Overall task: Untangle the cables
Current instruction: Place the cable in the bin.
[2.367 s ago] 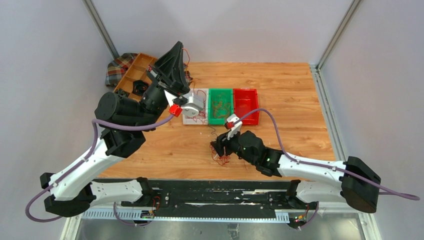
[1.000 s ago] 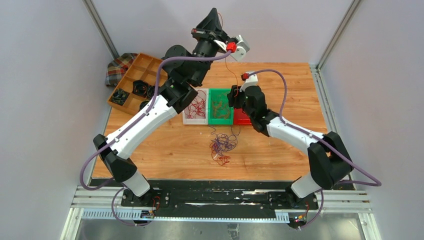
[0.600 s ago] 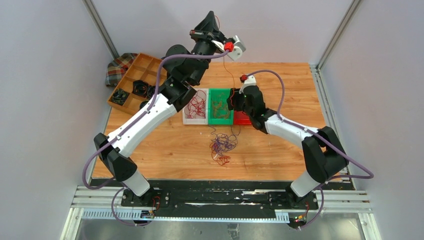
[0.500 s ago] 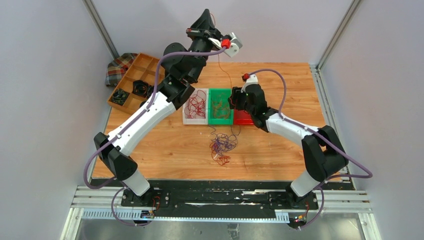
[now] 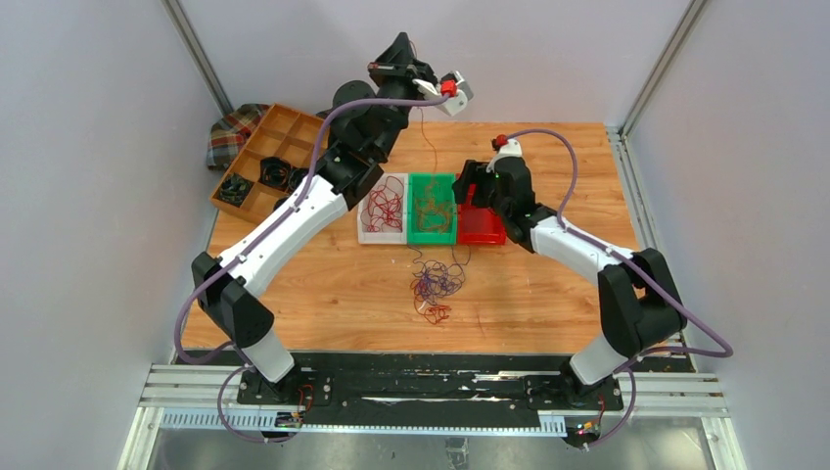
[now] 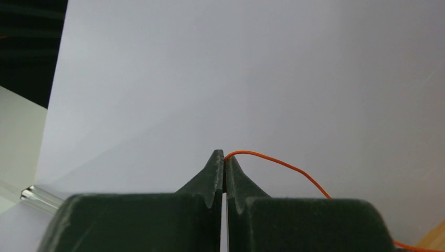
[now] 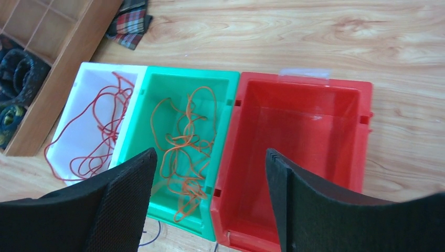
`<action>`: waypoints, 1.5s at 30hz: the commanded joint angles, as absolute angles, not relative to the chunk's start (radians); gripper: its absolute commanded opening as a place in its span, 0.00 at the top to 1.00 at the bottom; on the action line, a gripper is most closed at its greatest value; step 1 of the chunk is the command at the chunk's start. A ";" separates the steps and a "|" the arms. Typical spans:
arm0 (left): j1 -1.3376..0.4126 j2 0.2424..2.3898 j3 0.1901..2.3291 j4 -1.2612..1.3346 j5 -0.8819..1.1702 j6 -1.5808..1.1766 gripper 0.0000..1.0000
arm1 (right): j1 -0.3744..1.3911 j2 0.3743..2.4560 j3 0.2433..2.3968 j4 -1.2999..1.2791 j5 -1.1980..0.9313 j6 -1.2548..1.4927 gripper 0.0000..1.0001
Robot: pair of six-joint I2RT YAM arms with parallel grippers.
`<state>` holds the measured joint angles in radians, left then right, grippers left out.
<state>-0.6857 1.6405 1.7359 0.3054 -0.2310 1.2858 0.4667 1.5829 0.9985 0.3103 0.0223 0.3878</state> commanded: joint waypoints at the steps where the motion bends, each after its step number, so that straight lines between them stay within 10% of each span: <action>1: -0.659 1.671 1.775 0.243 -0.279 1.319 0.99 | 0.435 1.537 1.015 0.227 0.145 0.416 0.25; 28: -0.726 1.966 2.103 -0.489 -0.201 0.837 0.99 | 0.370 1.378 0.803 0.271 0.171 0.468 0.30; 45: -0.632 1.947 1.745 -0.191 -0.262 0.960 1.00 | 0.368 1.254 0.696 0.289 0.103 0.495 0.49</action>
